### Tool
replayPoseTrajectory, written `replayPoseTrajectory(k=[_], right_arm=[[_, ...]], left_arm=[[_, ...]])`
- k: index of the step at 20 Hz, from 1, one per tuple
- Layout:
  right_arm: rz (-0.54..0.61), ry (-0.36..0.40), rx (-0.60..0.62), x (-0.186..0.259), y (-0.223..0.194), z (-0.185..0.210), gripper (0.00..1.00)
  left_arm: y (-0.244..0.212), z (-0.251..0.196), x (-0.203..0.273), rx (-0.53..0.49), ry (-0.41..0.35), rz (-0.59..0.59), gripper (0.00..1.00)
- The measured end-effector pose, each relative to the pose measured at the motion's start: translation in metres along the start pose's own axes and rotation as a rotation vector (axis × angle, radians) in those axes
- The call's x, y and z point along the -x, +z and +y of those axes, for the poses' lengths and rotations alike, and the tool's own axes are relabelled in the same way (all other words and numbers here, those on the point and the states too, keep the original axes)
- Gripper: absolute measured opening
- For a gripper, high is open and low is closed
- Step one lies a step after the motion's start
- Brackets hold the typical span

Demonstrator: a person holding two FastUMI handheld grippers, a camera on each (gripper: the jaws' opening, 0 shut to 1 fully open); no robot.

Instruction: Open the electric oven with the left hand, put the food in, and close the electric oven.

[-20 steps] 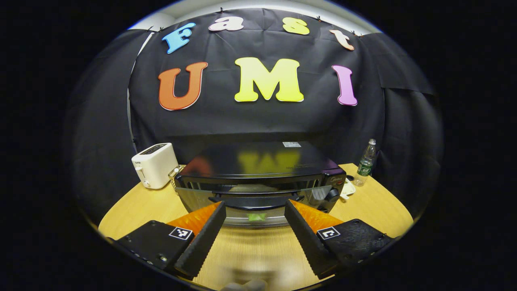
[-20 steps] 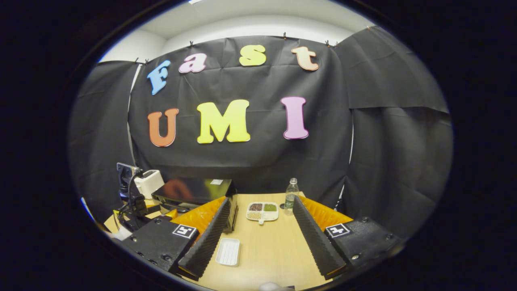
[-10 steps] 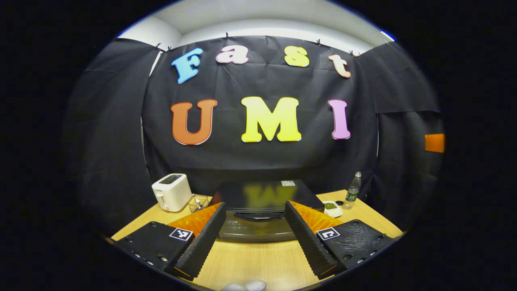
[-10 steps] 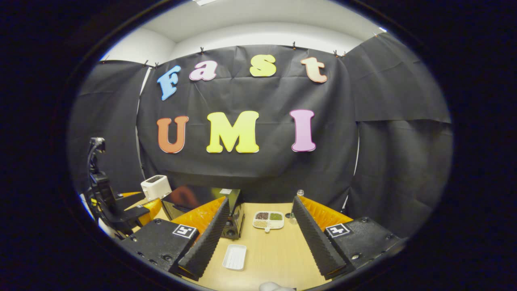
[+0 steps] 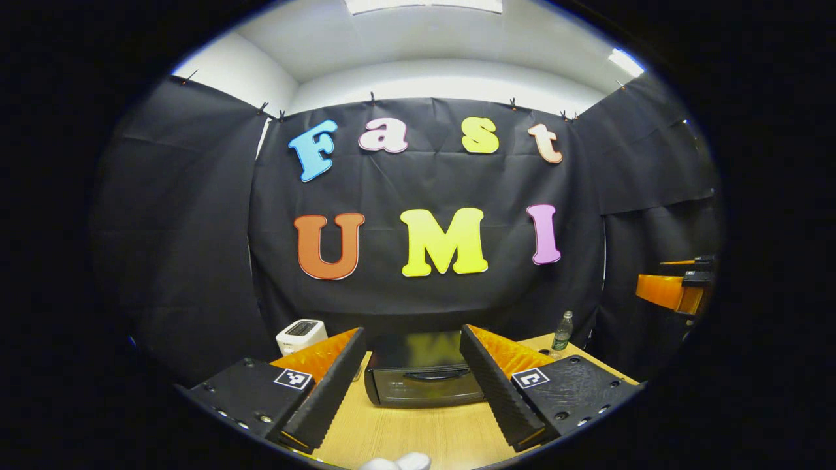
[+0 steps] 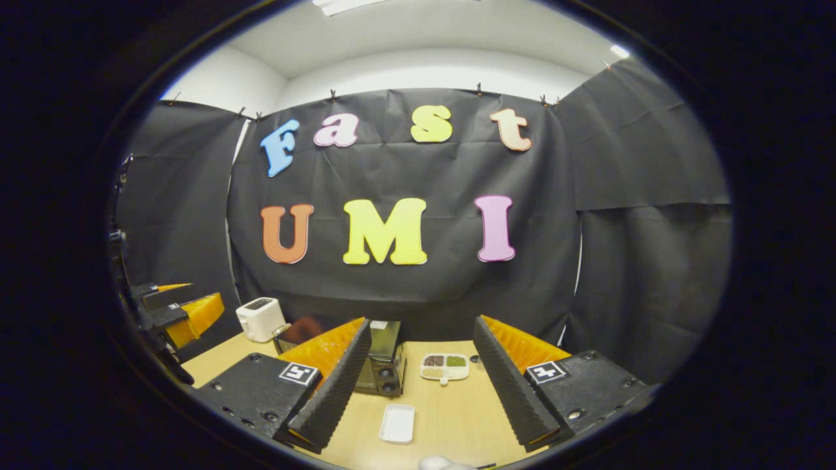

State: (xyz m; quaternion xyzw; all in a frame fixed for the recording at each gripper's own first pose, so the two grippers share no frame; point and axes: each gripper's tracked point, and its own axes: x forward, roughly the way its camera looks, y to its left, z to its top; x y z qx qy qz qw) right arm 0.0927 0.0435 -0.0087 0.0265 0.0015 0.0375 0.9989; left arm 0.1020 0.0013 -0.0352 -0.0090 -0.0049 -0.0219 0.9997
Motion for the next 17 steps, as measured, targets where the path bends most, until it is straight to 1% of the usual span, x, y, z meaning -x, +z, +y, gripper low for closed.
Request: replayPoseTrajectory(k=[3,8,12,15,16,17], right_arm=[[-0.011,-0.012,0.01,0.004,0.003,0.004,0.97],[-0.016,-0.033,-0.015,0.01,0.006,0.004,0.97],[-0.02,-0.039,-0.01,0.011,0.011,0.005,0.97],[-0.027,-0.043,-0.003,0.012,0.017,0.004,0.97],[-0.026,-0.044,-0.003,0.012,0.019,0.004,1.0],[-0.028,-0.045,-0.003,0.013,0.02,0.005,0.97]], left_arm=[[0.011,-0.001,0.007,0.018,-0.016,-0.01,0.95],[0.027,0.009,0.016,0.018,-0.002,-0.024,0.95],[0.031,0.009,0.019,0.03,-0.01,-0.024,0.95],[0.035,0.012,0.021,0.018,-0.01,-0.027,0.95],[0.035,0.011,0.022,0.021,-0.016,-0.022,0.95],[0.036,0.01,0.023,0.027,-0.021,-0.024,0.95]])
